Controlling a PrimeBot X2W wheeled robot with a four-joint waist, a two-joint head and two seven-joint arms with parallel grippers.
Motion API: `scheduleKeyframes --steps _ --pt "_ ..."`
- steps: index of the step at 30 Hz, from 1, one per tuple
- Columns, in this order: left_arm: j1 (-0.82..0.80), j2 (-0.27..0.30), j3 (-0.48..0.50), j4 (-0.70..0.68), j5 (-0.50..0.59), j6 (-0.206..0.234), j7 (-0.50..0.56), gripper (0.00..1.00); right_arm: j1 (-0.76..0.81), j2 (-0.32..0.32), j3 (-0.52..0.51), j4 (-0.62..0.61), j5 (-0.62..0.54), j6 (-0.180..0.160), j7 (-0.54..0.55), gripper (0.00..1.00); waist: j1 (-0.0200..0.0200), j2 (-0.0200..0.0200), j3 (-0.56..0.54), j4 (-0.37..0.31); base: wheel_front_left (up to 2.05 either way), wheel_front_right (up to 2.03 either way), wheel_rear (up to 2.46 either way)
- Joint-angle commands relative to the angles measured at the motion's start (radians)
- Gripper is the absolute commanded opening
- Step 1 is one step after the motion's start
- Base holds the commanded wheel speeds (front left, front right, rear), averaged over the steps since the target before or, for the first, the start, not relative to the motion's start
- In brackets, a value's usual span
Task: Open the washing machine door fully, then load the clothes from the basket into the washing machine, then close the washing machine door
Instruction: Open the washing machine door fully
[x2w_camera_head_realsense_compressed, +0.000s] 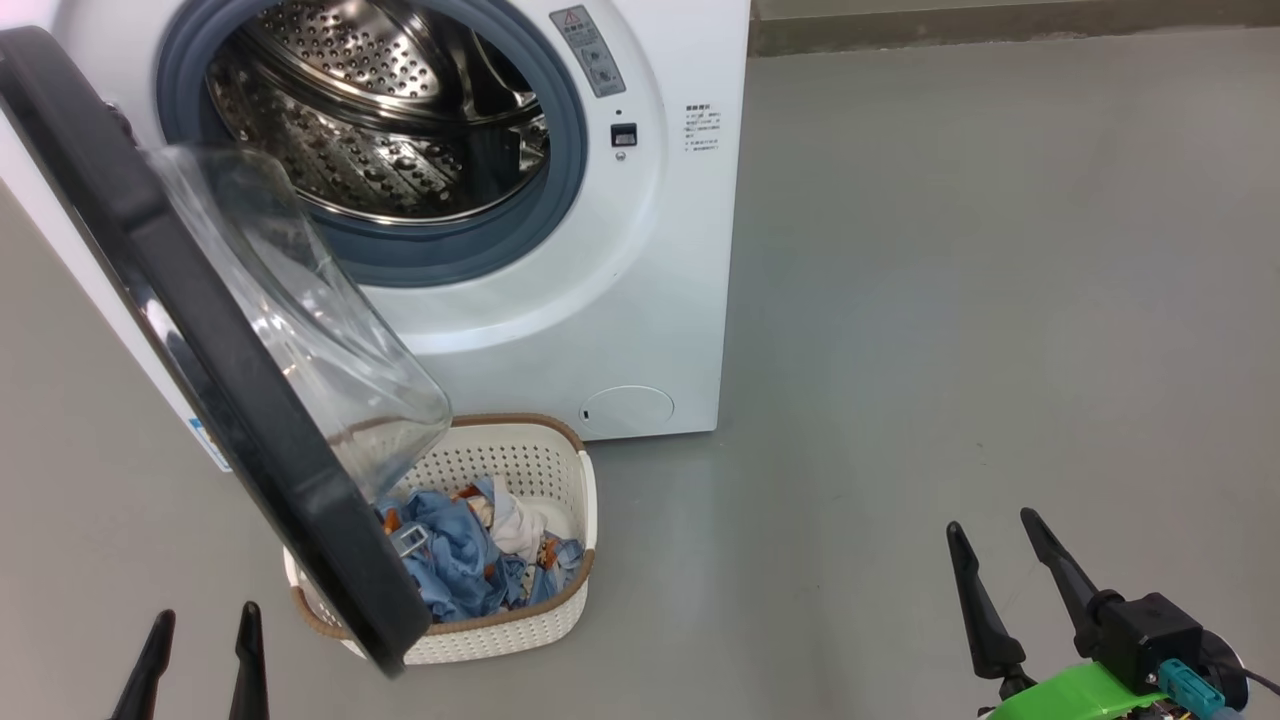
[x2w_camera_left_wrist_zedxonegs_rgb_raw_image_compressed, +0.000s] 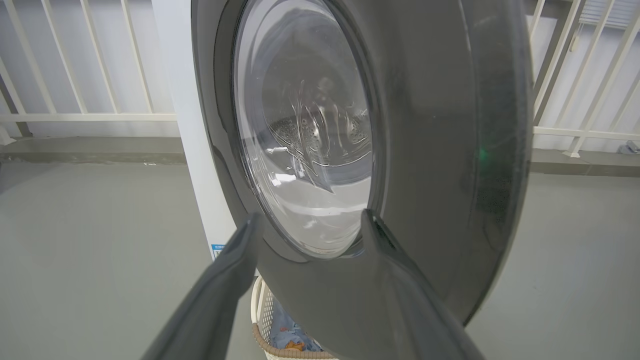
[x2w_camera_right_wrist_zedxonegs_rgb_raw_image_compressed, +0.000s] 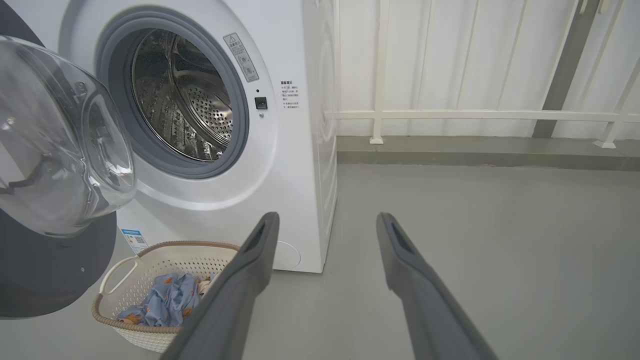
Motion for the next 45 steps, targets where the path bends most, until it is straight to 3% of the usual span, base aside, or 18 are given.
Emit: scheduleKeyframes --steps 1,22,23,24,25,37,45 --pt "-0.019 0.011 0.040 -0.018 0.010 -0.003 -0.008 1.00 -0.007 -0.002 0.023 -0.013 -0.014 0.002 -0.009 1.00 0.0000 0.0000 -0.001 0.001 0.00 0.00 0.00" --pt "-0.025 0.008 0.038 -0.017 0.010 -0.003 -0.008 1.00 -0.026 -0.002 0.030 0.033 -0.006 0.002 -0.009 1.00 0.0000 0.0000 -0.003 0.001 0.00 0.00 0.00" --pt "-0.024 0.008 0.038 -0.017 0.009 -0.003 -0.008 0.97 -0.026 -0.002 0.030 0.032 -0.006 0.002 -0.009 1.00 0.0000 0.0000 -0.003 0.002 0.00 0.00 0.00" --pt "-0.024 0.009 0.035 -0.018 0.008 -0.003 -0.008 0.34 -0.026 -0.002 0.031 0.031 -0.005 0.002 -0.009 1.00 0.0000 0.0000 -0.004 0.002 0.00 0.00 0.00" --pt "-0.029 0.010 0.034 -0.033 0.003 -0.003 -0.008 0.00 -0.027 -0.002 0.031 0.031 -0.006 0.002 -0.009 1.00 0.0000 0.0000 -0.004 0.002 0.00 0.00 0.00" --pt "-0.107 0.005 0.089 -0.383 0.010 -0.003 -0.008 0.00 -0.027 -0.002 0.036 0.031 0.002 0.002 -0.009 1.00 0.0000 0.0000 -0.007 0.005 0.00 0.00 0.00" --pt "-0.191 0.061 -0.042 -0.632 -0.007 -0.003 -0.008 0.00 -0.030 -0.002 0.040 0.032 0.010 0.002 -0.009 1.00 0.0000 0.0000 -0.007 -0.001 0.00 0.00 0.00"
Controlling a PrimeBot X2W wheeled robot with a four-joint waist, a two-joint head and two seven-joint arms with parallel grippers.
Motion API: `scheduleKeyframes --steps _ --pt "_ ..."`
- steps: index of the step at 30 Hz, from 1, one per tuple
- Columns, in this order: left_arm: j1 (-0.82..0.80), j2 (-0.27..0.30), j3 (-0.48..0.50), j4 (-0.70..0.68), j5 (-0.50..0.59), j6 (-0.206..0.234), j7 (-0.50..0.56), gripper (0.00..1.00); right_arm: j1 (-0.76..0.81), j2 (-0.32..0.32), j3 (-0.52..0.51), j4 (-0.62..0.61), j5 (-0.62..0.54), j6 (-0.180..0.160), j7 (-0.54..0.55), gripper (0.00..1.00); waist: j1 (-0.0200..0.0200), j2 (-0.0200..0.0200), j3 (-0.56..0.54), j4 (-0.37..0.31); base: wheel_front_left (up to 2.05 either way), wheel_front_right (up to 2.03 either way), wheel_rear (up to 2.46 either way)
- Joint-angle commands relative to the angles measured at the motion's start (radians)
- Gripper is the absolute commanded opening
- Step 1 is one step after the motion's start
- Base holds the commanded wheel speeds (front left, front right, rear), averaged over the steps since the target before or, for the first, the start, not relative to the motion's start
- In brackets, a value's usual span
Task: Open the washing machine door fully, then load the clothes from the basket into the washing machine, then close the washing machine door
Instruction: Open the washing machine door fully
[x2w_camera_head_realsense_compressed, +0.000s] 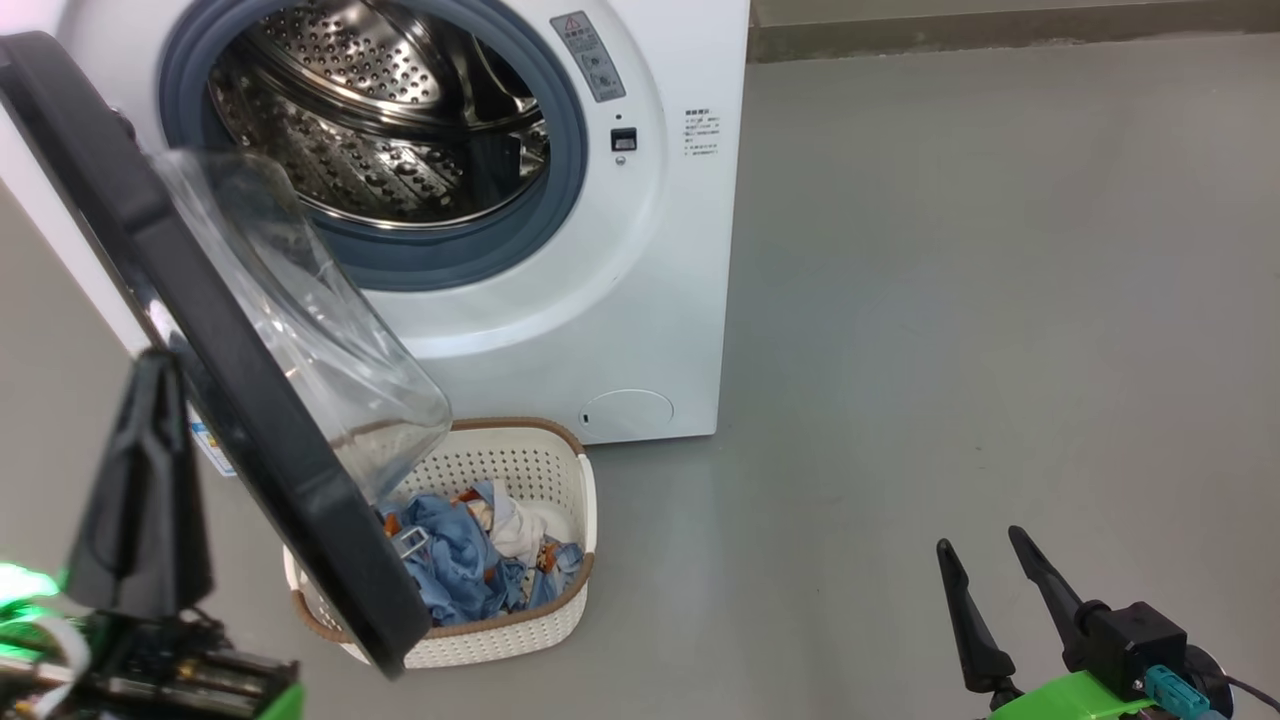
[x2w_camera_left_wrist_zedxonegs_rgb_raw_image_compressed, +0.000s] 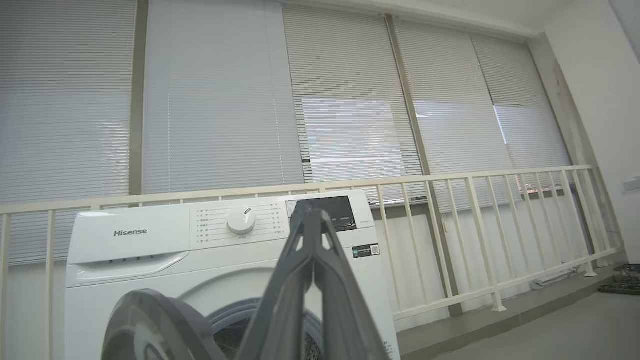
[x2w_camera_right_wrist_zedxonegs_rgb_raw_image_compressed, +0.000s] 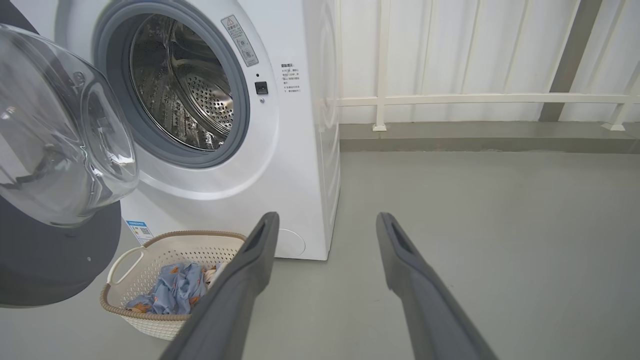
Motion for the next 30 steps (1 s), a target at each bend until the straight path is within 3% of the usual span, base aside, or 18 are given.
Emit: scheduleKeyframes --steps 1,6,12,21,30 --pt "-0.044 0.024 0.009 -0.039 -0.005 -0.003 -0.004 0.00 -0.030 -0.003 0.031 -0.022 0.009 0.002 -0.009 1.00 0.0000 -0.0001 0.001 -0.002 0.00 0.00 0.00" --pt "-0.043 0.033 -0.131 -0.076 -0.005 -0.003 -0.004 0.00 -0.032 -0.003 0.032 -0.022 0.016 0.002 -0.009 1.00 0.0000 -0.0001 0.005 -0.005 0.00 0.00 0.00" --pt "-0.016 0.050 -0.293 0.001 -0.015 -0.003 -0.004 0.00 -0.031 -0.003 0.031 -0.020 0.018 0.002 -0.009 1.00 0.0000 -0.0001 0.008 -0.003 0.00 0.00 0.00" --pt "-0.004 0.056 -0.402 0.108 -0.040 -0.003 -0.004 0.00 -0.038 -0.003 0.034 -0.017 0.016 0.002 -0.009 1.00 0.0000 -0.0001 0.014 -0.008 0.00 0.00 0.00" --pt "0.029 0.051 -0.410 0.310 -0.116 -0.003 -0.004 0.00 -0.037 -0.003 0.038 -0.014 0.020 0.002 -0.009 1.00 0.0000 -0.0001 0.030 -0.018 0.00 0.00 0.00"
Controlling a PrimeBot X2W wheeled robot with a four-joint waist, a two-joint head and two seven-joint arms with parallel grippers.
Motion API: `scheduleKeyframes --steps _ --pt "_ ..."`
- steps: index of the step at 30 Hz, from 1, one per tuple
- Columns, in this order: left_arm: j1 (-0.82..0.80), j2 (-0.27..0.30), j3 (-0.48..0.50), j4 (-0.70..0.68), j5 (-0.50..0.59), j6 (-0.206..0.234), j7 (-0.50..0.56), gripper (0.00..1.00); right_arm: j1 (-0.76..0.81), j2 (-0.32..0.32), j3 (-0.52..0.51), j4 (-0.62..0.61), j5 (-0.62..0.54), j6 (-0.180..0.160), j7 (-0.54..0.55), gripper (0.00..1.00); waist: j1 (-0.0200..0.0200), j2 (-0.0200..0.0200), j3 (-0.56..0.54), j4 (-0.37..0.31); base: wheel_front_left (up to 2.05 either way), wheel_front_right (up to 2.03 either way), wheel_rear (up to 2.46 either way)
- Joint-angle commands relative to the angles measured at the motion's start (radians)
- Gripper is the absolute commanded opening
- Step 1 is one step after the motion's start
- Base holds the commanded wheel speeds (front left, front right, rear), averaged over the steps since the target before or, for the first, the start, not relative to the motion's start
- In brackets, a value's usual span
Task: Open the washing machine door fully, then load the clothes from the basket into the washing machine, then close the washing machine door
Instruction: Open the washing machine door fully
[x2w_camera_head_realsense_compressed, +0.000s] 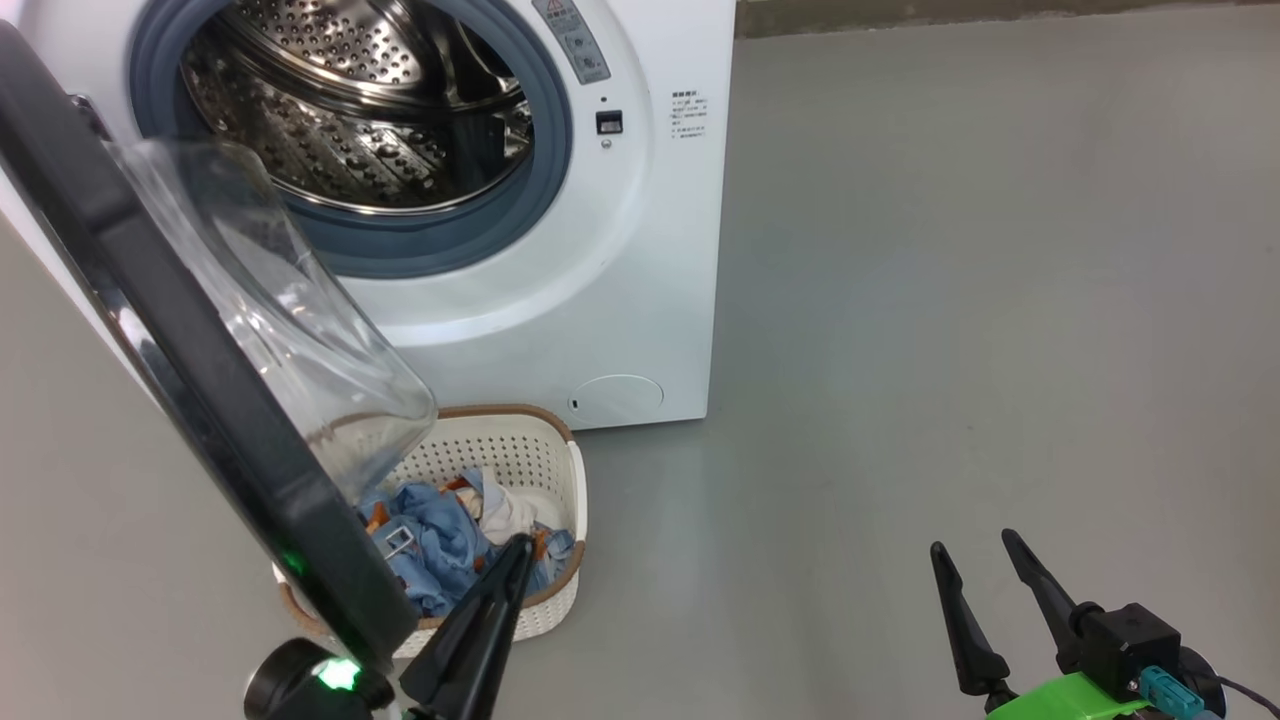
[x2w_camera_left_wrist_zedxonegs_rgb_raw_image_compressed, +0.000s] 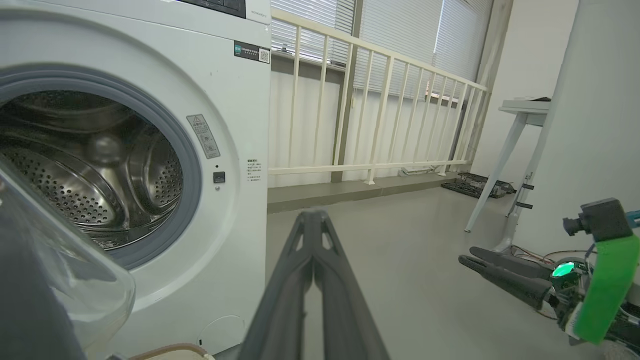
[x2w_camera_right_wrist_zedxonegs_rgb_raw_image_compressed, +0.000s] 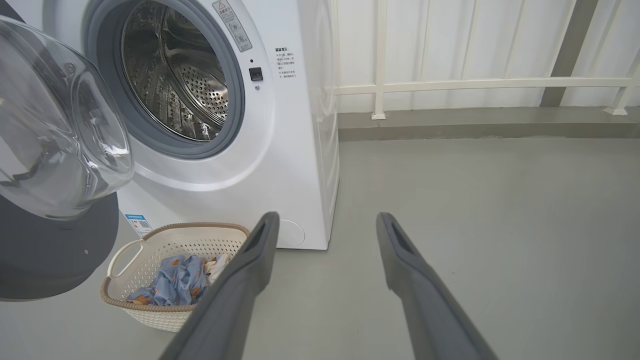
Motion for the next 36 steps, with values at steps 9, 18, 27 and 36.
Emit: scheduleKeyframes --steps 9,18,27,36 --pt "-0.033 -0.002 0.095 0.131 -0.038 -0.003 -0.004 0.00 -0.044 -0.003 0.023 -0.028 0.005 0.002 -0.009 1.00 0.0000 -0.0001 0.031 -0.009 0.00 0.00 0.00" --pt "-0.057 -0.007 0.176 0.218 -0.081 -0.003 -0.004 0.00 -0.056 -0.003 0.023 -0.028 0.015 0.002 -0.009 1.00 0.0000 -0.0001 0.053 -0.003 0.00 0.00 0.00" --pt "-0.084 -0.004 0.196 0.231 -0.089 -0.003 -0.004 0.00 -0.074 -0.003 0.033 -0.023 0.025 0.002 -0.009 1.00 0.0000 -0.0001 0.071 0.009 0.00 0.00 0.00" --pt "-0.097 -0.011 0.220 0.235 -0.086 -0.003 -0.004 0.00 -0.079 -0.003 0.042 -0.019 0.039 0.002 -0.009 1.00 0.0000 -0.0001 0.076 0.013 0.00 0.00 0.00"
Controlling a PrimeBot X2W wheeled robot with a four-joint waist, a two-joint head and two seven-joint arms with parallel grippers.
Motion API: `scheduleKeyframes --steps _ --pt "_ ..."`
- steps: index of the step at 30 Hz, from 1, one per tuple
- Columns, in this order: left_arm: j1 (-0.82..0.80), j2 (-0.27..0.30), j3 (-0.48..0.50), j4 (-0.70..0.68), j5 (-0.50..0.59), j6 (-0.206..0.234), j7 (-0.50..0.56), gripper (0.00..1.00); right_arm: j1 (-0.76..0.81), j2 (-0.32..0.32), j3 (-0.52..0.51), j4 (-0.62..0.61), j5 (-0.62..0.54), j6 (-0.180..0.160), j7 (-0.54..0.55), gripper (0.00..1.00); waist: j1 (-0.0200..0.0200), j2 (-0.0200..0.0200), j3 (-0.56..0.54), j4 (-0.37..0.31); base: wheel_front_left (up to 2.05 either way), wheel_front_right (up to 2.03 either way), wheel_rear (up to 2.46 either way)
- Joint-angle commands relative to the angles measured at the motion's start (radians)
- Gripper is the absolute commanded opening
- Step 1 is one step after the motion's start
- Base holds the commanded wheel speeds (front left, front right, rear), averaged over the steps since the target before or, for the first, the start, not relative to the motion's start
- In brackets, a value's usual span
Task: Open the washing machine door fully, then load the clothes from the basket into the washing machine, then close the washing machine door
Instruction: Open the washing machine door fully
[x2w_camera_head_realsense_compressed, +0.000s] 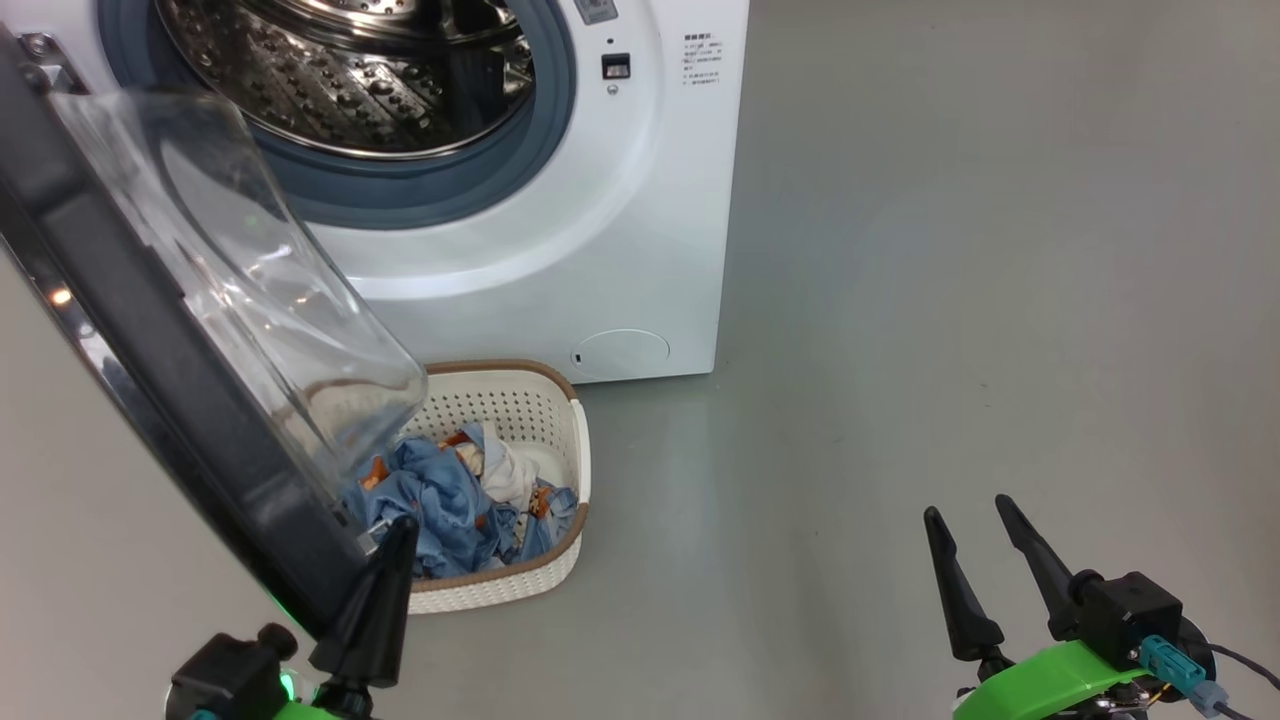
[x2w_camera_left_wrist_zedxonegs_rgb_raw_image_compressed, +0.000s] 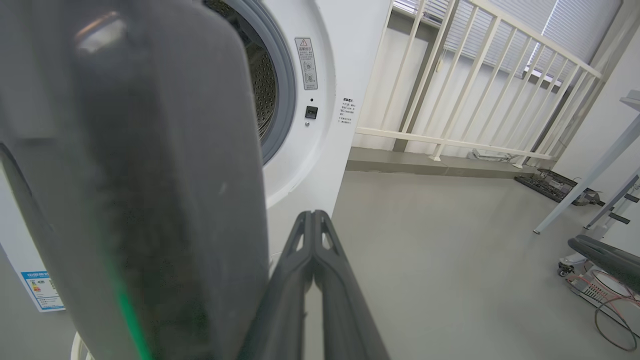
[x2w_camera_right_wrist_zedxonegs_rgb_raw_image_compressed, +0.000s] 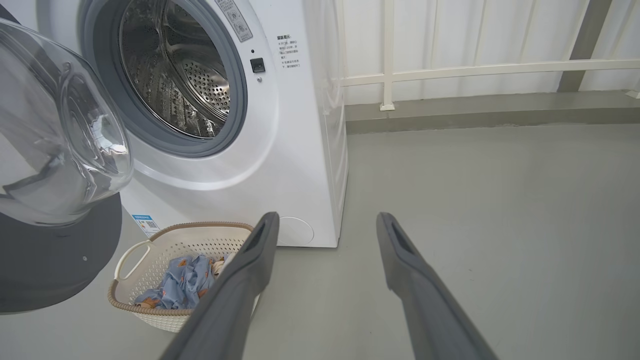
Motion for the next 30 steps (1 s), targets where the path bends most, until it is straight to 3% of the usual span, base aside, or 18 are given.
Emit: scheduleKeyframes --steps 1,8,18,30 --pt "-0.045 0.021 0.063 -0.017 -0.004 -0.001 -0.005 0.00 -0.028 -0.003 0.029 -0.020 0.006 0.002 -0.009 1.00 0.0000 -0.0001 -0.002 0.002 0.00 0.00 0.00" --pt "-0.004 0.013 0.118 -0.027 0.012 -0.001 -0.005 0.00 -0.025 -0.003 0.025 -0.016 0.010 0.002 -0.009 1.00 0.0000 -0.0001 -0.013 0.029 0.00 0.00 0.00" --pt "0.074 -0.031 0.267 0.010 0.044 -0.001 -0.005 0.00 -0.015 -0.003 0.023 -0.006 0.012 0.002 -0.009 1.00 0.0000 -0.0001 -0.038 0.090 0.00 0.00 0.00" --pt "0.050 -0.072 0.568 0.155 0.072 0.003 -0.005 0.00 -0.007 -0.003 0.041 0.003 0.019 0.002 -0.009 1.00 0.0000 -0.0001 -0.057 0.108 0.00 0.00 0.00"
